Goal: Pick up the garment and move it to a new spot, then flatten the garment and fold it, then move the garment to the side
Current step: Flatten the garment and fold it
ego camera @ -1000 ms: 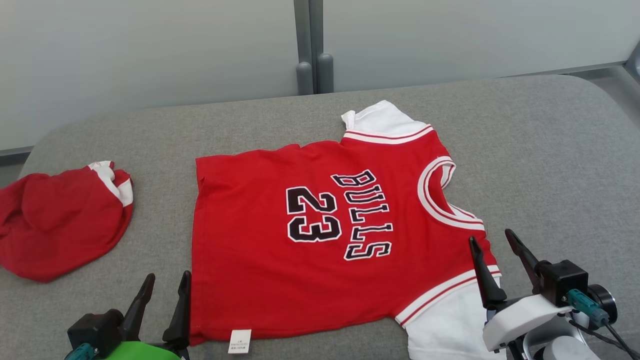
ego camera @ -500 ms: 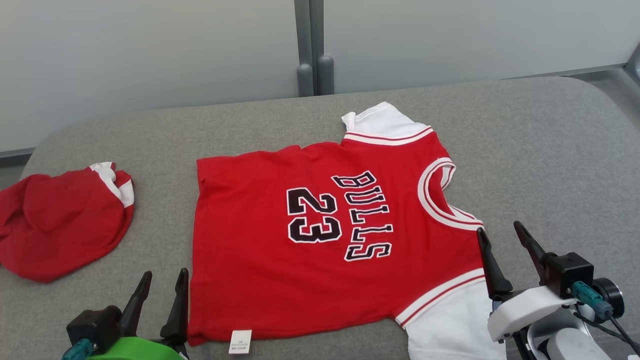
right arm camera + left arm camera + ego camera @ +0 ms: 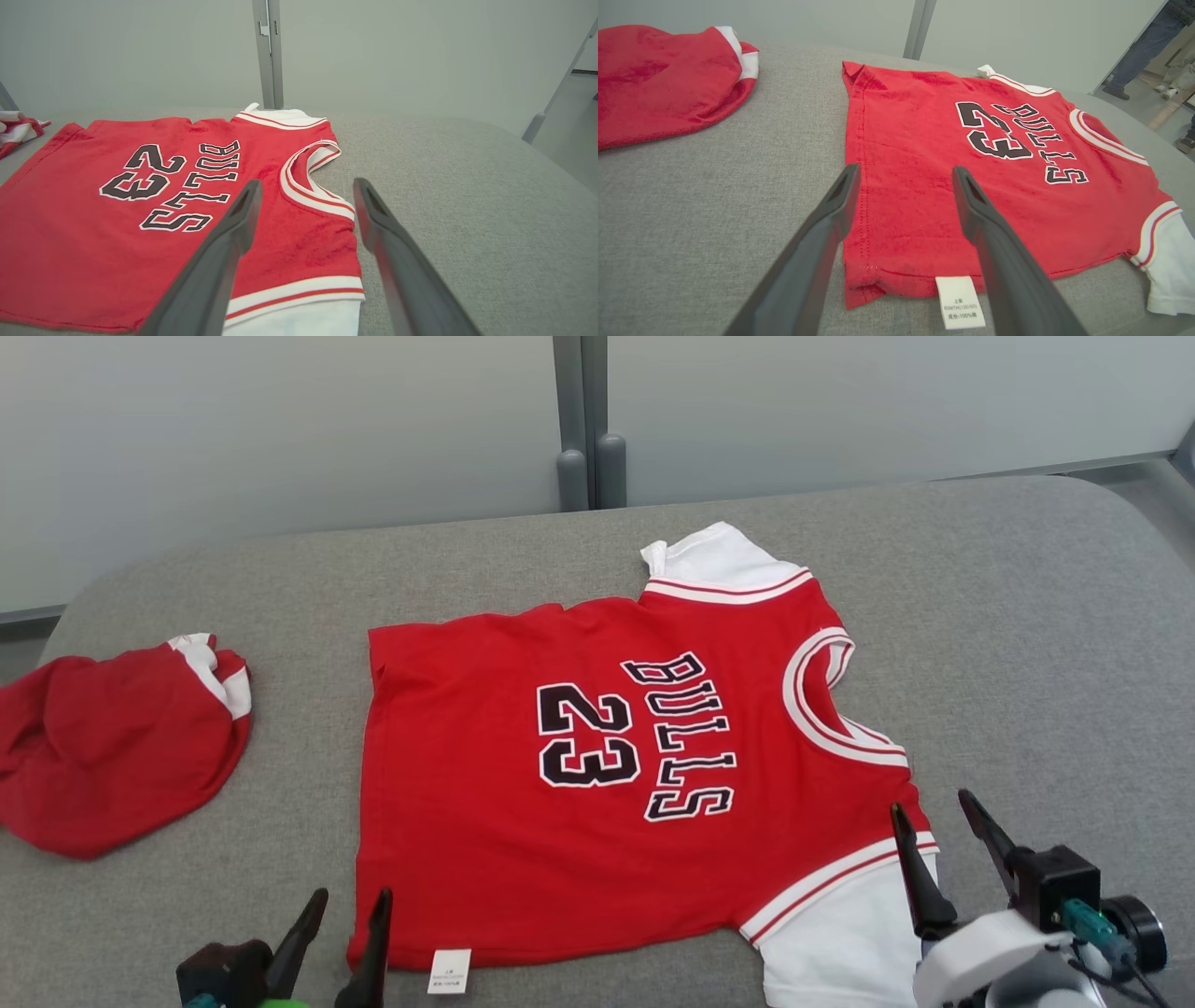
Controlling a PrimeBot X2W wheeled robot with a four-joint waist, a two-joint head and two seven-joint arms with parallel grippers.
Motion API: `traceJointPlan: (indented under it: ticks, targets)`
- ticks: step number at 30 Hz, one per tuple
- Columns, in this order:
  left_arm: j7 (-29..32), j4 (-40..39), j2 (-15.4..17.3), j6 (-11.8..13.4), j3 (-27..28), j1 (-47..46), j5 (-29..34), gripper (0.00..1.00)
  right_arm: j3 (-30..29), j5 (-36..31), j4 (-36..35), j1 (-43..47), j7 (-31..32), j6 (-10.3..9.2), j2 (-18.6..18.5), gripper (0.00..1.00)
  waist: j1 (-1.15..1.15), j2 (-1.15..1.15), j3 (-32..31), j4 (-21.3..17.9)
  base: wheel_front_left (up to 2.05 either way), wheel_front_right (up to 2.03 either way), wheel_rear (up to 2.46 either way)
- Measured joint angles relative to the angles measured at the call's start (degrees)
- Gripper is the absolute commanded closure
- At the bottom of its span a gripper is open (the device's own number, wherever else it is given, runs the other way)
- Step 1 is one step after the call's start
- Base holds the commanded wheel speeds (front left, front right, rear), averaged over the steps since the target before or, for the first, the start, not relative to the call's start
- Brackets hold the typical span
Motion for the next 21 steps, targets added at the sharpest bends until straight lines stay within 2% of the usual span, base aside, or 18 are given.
traceJointPlan:
  ticks: [11, 16, 21]
  targets:
    - [0.77, 0.63, 0.16, 0.01, 0.00, 5.80, -0.18, 0.00, 0.46, 0.71, 5.23, 11.40, 0.01, 0.63, -1.91, 0.00, 0.00, 0.00, 1.20, -1.10, 0.00, 0.00, 0.00]
    - [0.76, 0.14, 0.22, 0.01, -0.08, 6.00, -0.16, 0.00, 1.29, 2.49, 9.18, 11.76, 0.89, 2.25, -2.13, 0.00, 0.00, 0.00, 2.43, -1.99, 0.00, 0.00, 0.00]
    - [0.77, -0.20, 0.21, -0.01, -1.24, 5.84, 0.25, 0.00, 1.55, 2.58, 12.14, 10.39, 1.44, 3.05, -1.89, 0.00, 0.00, 0.00, 3.85, -2.49, 0.00, 0.00, 0.00]
